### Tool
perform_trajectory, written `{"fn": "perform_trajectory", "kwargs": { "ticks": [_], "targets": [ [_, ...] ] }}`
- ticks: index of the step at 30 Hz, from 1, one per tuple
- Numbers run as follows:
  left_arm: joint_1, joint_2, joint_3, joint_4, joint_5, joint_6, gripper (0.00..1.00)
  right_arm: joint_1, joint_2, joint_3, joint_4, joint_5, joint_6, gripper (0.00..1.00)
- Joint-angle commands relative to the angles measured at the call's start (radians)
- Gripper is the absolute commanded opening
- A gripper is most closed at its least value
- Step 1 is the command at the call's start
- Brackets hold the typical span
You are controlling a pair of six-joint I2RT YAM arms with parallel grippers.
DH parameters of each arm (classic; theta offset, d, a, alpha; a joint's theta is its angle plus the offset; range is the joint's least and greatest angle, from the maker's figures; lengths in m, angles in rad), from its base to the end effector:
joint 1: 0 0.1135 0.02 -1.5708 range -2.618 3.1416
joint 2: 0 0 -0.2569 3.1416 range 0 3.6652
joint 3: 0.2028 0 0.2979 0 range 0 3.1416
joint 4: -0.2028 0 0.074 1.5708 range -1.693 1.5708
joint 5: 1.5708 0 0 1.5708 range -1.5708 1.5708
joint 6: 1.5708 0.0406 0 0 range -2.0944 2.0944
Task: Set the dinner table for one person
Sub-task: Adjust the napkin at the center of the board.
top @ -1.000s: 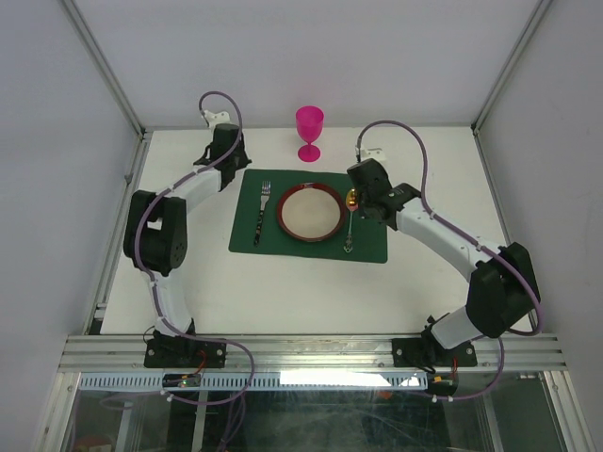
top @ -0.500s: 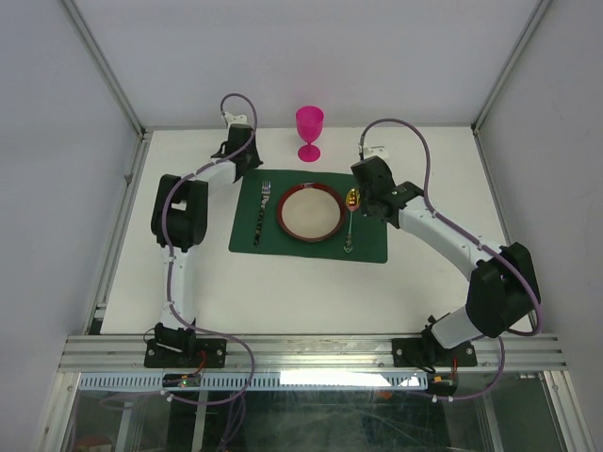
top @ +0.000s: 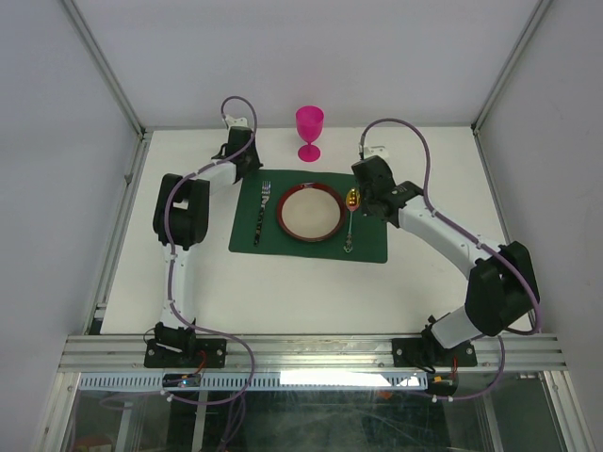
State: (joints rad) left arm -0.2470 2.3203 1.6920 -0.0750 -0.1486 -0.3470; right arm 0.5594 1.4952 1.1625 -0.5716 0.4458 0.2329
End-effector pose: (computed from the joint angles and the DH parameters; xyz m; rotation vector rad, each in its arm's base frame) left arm 0.5381 -0.1295 0.1048 -0.1914 2.2609 -0.1460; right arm 0.3181 0.1785 0.2441 -0.2008 2.3577 -0.1782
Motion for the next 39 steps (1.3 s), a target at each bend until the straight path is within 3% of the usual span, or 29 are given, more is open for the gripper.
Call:
{"fn": "perform_trajectory", "kwargs": {
  "ticks": [1, 21, 39],
  "targets": [
    [0.008, -0.022, -0.035, 0.012, 0.011, 0.012, 0.0, -0.007, 0.007, 0.014, 0.043, -0.01, -0.005, 0.03],
    [0.008, -0.135, -0.166, -0.085, -0.037, 0.054, 0.0, -0.007, 0.004, 0.003, 0.036, -0.004, -0.001, 0.03],
    [0.008, -0.137, -0.062, -0.112, -0.068, 0.081, 0.0, -0.007, 0.014, 0.013, 0.038, 0.004, -0.008, 0.03]
  ]
}}
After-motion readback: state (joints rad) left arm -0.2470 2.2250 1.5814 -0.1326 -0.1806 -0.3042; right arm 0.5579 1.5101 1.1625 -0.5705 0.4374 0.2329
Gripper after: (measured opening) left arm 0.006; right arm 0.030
